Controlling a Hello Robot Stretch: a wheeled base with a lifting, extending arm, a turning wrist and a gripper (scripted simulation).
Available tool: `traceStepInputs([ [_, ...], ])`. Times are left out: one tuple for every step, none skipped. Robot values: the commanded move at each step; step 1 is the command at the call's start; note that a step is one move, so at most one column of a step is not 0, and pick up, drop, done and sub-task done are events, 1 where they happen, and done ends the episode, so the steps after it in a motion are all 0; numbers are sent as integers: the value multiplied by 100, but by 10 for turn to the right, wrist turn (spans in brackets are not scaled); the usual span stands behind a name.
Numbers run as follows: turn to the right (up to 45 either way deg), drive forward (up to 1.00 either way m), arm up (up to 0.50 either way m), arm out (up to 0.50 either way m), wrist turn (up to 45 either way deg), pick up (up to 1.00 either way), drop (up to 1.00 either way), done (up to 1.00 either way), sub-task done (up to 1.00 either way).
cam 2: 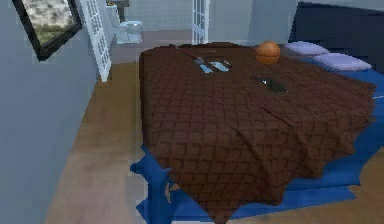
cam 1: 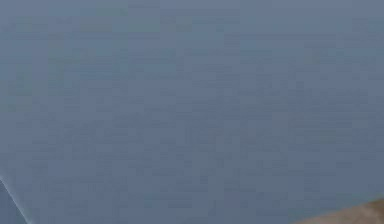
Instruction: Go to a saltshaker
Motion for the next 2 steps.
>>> traceStepInputs([
  [-90,0,0,0,0,0,0,0,0],
  [0,20,0,0,0,0,0,0,0],
])
